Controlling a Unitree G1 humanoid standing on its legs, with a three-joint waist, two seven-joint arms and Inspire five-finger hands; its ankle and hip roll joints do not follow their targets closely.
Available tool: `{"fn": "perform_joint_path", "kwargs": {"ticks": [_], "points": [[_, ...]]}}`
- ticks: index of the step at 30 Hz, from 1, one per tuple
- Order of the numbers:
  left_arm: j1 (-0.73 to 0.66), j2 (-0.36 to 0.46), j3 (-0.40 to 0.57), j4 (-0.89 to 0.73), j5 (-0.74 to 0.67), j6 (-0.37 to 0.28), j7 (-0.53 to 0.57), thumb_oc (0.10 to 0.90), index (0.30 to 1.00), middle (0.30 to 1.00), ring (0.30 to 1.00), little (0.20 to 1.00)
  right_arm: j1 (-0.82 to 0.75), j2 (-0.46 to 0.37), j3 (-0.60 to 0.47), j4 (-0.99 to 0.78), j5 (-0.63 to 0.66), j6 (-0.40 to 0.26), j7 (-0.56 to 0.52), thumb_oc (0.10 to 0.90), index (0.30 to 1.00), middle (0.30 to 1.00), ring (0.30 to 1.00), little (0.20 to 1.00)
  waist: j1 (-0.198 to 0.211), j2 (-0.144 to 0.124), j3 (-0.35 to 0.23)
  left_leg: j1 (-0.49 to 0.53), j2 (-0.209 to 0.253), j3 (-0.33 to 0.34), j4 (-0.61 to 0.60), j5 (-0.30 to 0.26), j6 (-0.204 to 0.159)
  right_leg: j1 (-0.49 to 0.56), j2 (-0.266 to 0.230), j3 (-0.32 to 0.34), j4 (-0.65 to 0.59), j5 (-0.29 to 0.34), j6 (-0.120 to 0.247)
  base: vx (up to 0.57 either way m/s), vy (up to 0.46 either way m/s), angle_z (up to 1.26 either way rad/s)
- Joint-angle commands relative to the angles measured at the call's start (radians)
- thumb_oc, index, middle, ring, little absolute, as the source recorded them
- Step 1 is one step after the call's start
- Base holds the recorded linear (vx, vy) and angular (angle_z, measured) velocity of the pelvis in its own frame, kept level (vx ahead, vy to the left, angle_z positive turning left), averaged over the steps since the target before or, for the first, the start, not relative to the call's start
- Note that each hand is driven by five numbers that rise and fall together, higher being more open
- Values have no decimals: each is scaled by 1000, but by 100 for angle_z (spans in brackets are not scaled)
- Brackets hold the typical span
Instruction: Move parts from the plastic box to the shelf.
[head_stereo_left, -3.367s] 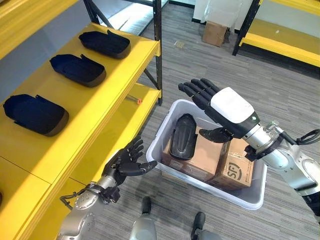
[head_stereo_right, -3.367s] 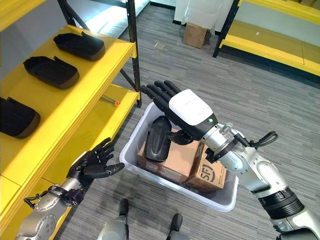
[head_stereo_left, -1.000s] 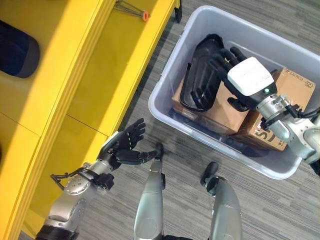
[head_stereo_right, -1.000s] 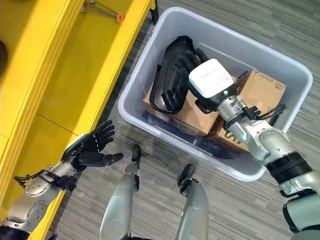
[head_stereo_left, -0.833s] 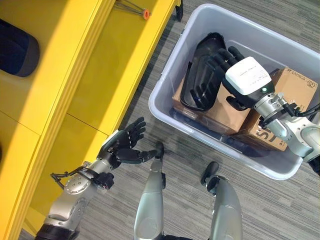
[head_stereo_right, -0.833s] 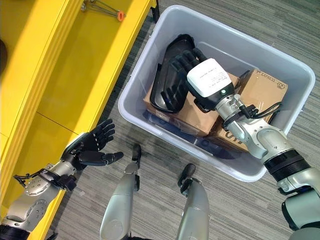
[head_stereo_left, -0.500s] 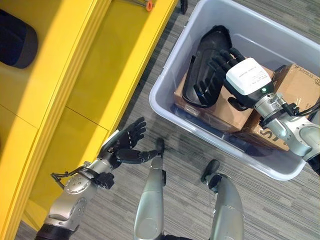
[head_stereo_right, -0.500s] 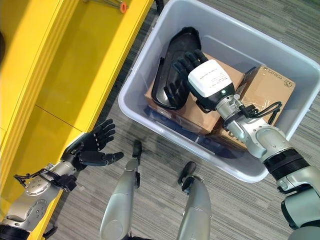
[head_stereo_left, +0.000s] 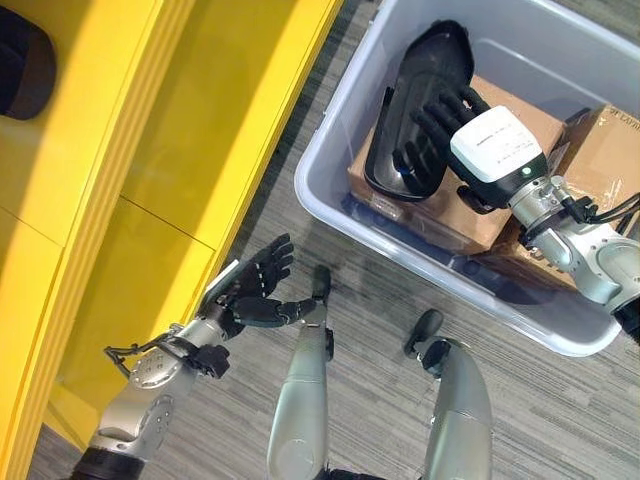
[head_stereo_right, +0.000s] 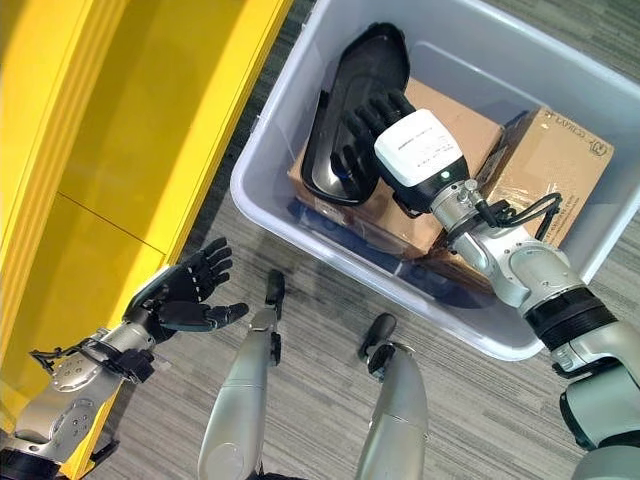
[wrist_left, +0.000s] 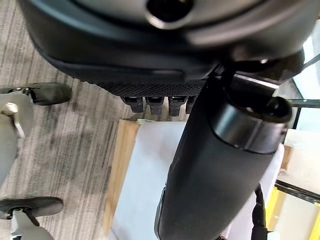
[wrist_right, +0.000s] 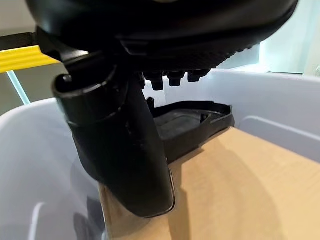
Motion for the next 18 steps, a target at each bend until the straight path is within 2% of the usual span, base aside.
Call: {"fn": "perform_joint_path", "kwargs": {"ticks": [1, 4, 9, 18], "points": [[9, 25, -12, -73, -51, -89, -4, 900, 1000, 1000, 1000, 1000, -159, -51, 38, -9, 12, -4, -97, 900, 1000, 1000, 1000, 1000, 10, 65, -12, -15, -68, 25, -82, 13, 65, 13, 82, 9, 177, -160, -2, -13, 36, 1], [12, 26, -13, -74, -67, -99, 19, 900, 1000, 1000, 1000, 1000, -180, -66, 51, -34, 17, 12, -82, 900, 1000, 1000, 1000, 1000, 12, 69, -12, -116, -81, 15, 15, -21, 79, -83, 75, 26, 245, -176, -13, -11, 73, -3], [19, 38, -11, -76, -72, -108, 38, 900, 1000, 1000, 1000, 1000, -180, -84, 58, -52, 20, 33, -89, 900, 1000, 1000, 1000, 1000, 17, 73, -12, -234, -90, -2, 109, -48, 93, -186, 67, 44, 312, -195, -19, 3, 6, -1], [29, 54, 3, -58, -96, -153, 48, 900, 1000, 1000, 1000, 1000, -204, -120, 89, -94, 17, 46, -94, 900, 1000, 1000, 1000, 1000, 20, 79, -12, -406, -107, -23, 237, -83, 111, -333, 51, 68, 403, -216, -22, 19, 3, -1]]}}
